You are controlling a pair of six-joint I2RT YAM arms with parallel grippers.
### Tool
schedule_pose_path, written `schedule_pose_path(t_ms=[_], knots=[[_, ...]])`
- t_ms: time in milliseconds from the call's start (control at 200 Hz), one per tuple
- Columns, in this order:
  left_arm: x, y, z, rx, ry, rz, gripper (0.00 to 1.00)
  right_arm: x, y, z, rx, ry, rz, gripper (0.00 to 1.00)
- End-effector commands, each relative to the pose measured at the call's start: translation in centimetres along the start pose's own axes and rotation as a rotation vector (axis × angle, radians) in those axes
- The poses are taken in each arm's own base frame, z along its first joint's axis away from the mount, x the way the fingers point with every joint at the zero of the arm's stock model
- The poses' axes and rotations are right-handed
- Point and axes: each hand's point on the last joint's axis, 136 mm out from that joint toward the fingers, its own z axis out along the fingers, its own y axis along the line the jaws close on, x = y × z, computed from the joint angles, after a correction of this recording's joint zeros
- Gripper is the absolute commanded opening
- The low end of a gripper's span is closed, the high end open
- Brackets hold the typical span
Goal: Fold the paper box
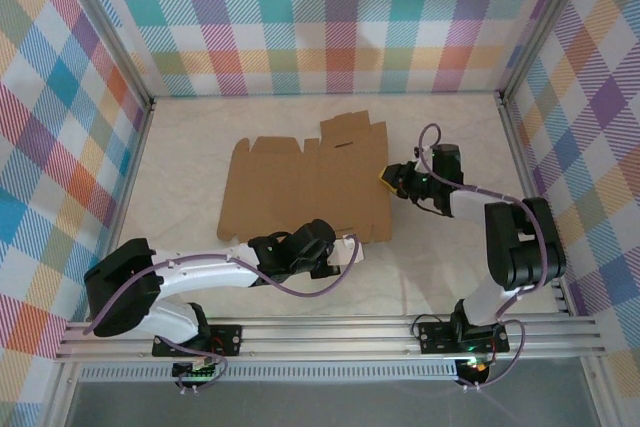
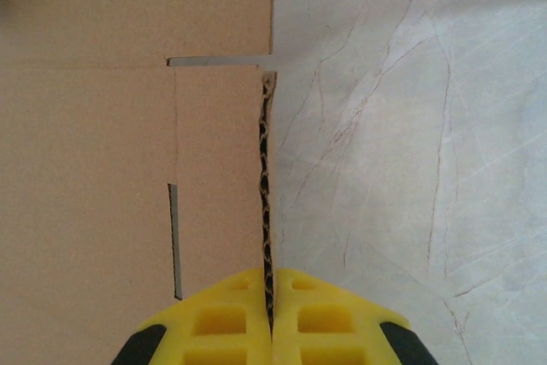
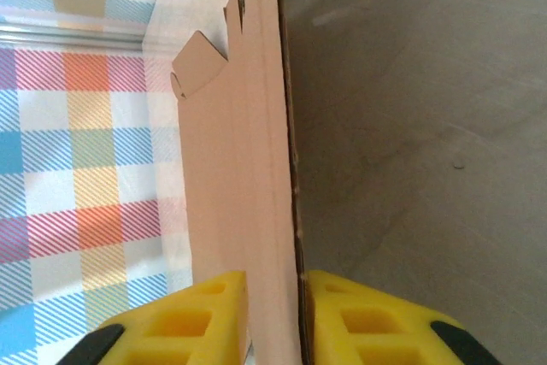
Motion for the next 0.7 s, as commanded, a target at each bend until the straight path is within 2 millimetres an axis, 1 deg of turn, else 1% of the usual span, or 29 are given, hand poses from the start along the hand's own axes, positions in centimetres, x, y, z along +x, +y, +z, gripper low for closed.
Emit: schedule_pose_path(t_ms=[0, 70, 105, 130, 180, 190, 200, 230, 255, 275, 295, 345, 405, 430, 465, 545, 565, 640, 695], knots=[[-1.1, 0.1, -0.7, -0.003, -0.052, -0.021, 0.0, -0.5, 0.3, 0.6, 0.001, -0.003, -0.028, 0.12], [-1.2, 0.2, -0.8, -0.002, -0.055, -0.024, 0.01, -0.3, 0.1, 0.7, 0.02, -0.004, -0.038, 0.04], [-1.2, 0.1, -0.9, 0.0, -0.053, -0.026, 0.04, -0.3, -0.1, 0.6, 0.03, -0.005, -0.045, 0.0], [-1.2, 0.1, -0.9, 0.002, -0.053, -0.028, 0.07, -0.3, -0.1, 0.6, 0.039, -0.006, -0.05, 0.0], [-1.5, 0.2, -1.0, 0.006, -0.055, -0.036, 0.29, -0.3, -0.3, 0.3, 0.061, -0.006, -0.066, 0.0], [-1.5, 0.2, -1.1, 0.007, -0.054, -0.039, 0.32, -0.2, -0.4, 0.3, 0.066, -0.005, -0.069, 0.0], [-1.5, 0.2, -1.1, 0.007, -0.054, -0.041, 0.38, -0.3, -0.4, 0.3, 0.071, -0.004, -0.073, 0.0], [-1.9, 0.3, -1.3, 0.008, -0.061, -0.051, 0.51, -0.3, -0.5, 0.2, 0.088, -0.003, -0.09, 0.0], [-2.1, 0.6, -1.5, 0.001, -0.065, -0.067, 0.57, -0.2, -0.7, 0.0, 0.104, 0.002, -0.101, 0.0], [-2.4, 1.0, -1.7, -0.01, -0.071, -0.085, 0.65, -0.3, -0.8, -0.1, 0.117, 0.003, -0.113, 0.0], [-2.8, 1.3, -2.0, -0.02, -0.078, -0.103, 0.69, -0.3, -0.9, -0.1, 0.133, 0.009, -0.126, 0.0], [-3.8, 2.2, -3.0, -0.044, -0.107, -0.157, 0.87, -0.2, -1.2, -0.4, 0.175, 0.028, -0.164, 0.0], [-5.2, 3.5, -4.4, -0.077, -0.171, -0.223, 0.99, 0.0, -1.6, -0.7, 0.223, 0.071, -0.21, 0.0], [-5.7, 4.3, -4.9, -0.091, -0.196, -0.263, 1.0, -0.1, -1.5, -0.8, 0.237, 0.087, -0.237, 0.0], [-6.1, 5.6, -5.6, -0.111, -0.229, -0.342, 1.0, 0.2, -1.4, -0.9, 0.245, 0.131, -0.267, 0.0], [-6.2, 8.7, -6.3, -0.119, -0.272, -0.524, 1.0, 1.3, -1.1, -0.8, 0.242, 0.258, -0.309, 0.0], [-5.9, 9.7, -6.3, -0.126, -0.273, -0.57, 1.0, 1.1, -1.0, -0.7, 0.247, 0.273, -0.32, 0.0], [-4.5, 13.2, -6.0, -0.195, -0.258, -0.73, 1.0, 1.2, -1.7, -1.0, 0.306, 0.332, -0.331, 0.0], [-2.6, 16.0, -5.9, -0.314, -0.227, -0.855, 1.0, 0.9, -2.0, -1.1, 0.345, 0.349, -0.35, 0.0]])
